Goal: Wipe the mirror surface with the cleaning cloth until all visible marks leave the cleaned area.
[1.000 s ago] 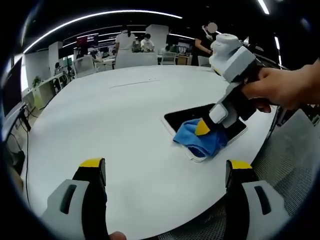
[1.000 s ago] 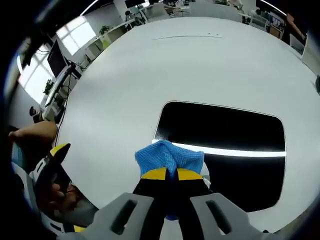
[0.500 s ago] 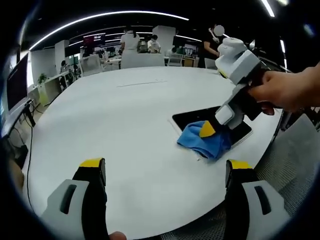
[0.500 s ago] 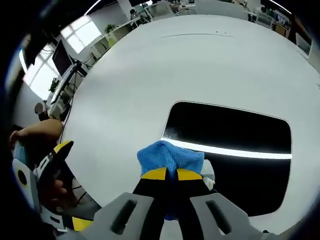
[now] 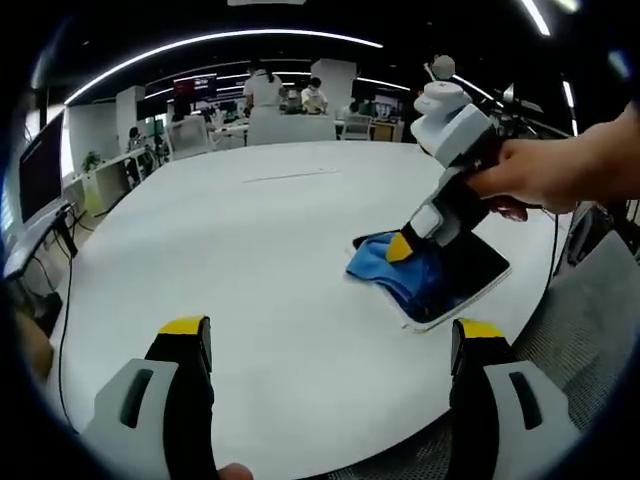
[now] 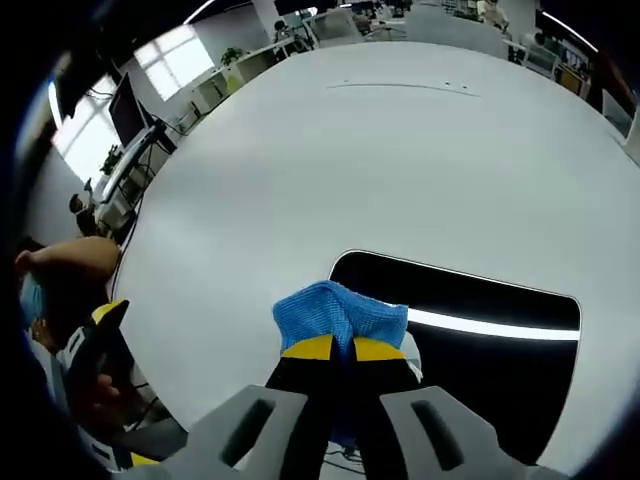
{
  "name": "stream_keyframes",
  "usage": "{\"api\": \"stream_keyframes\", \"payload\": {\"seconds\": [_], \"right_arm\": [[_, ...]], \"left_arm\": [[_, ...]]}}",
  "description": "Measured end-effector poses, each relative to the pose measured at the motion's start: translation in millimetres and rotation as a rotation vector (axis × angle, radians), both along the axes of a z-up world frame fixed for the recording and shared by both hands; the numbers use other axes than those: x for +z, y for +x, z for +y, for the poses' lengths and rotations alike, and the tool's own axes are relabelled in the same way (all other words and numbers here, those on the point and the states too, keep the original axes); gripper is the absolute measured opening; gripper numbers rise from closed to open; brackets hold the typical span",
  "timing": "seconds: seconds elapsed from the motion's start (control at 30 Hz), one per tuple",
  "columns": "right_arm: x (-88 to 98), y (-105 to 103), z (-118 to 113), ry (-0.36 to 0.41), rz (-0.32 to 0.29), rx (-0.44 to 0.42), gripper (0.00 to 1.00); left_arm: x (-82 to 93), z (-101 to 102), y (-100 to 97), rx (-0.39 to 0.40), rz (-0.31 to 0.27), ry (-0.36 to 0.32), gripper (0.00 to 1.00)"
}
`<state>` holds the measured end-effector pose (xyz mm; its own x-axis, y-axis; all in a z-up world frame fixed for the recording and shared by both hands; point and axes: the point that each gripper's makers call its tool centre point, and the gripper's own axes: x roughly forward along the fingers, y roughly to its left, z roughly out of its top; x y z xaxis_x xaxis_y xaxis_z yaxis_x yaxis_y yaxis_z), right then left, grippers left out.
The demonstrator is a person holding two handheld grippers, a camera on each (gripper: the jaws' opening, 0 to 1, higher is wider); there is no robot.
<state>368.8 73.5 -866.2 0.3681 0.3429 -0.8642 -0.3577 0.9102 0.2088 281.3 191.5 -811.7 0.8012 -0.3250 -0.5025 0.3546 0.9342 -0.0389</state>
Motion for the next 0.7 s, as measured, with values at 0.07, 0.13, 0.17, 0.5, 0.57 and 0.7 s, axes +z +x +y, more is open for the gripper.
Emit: {"api": "stream_keyframes", "payload": {"seconds": [0.07, 0.13, 0.17, 0.5, 0.57, 0.7], "right_arm": [[0.3, 4.6, 0.1, -0.002, -0.011, 0.006, 0.0], [0.1, 8.9, 0.0, -0.006, -0.022, 0.016, 0.0], [0.4, 11.3, -1.0, 0.005, -0.008, -0.002, 0.0], [-5.2, 39.8, -0.4, 0.019, -0.02, 0.016, 0.0], [-3.5, 44.1, 0.1, 0.011, -0.044, 0.036, 0.0], [-3.4, 55.0, 4.4, -0.021, -0.077, 0.081, 0.0]], "left_arm": [[0.0, -1.1, -0.4, -0.005, 0.001, -0.001, 0.99], [-1.0, 0.6, 0.1, 0.002, 0.003, 0.0, 0.99], [-1.3, 1.1, 0.1, 0.004, 0.004, 0.001, 0.99], [-3.0, -0.8, 0.6, -0.009, 0.005, 0.036, 0.99], [-2.4, -0.3, 0.2, -0.001, 0.009, 0.037, 0.99], [-2.3, -0.7, 2.1, -0.012, 0.003, 0.044, 0.99]]}}
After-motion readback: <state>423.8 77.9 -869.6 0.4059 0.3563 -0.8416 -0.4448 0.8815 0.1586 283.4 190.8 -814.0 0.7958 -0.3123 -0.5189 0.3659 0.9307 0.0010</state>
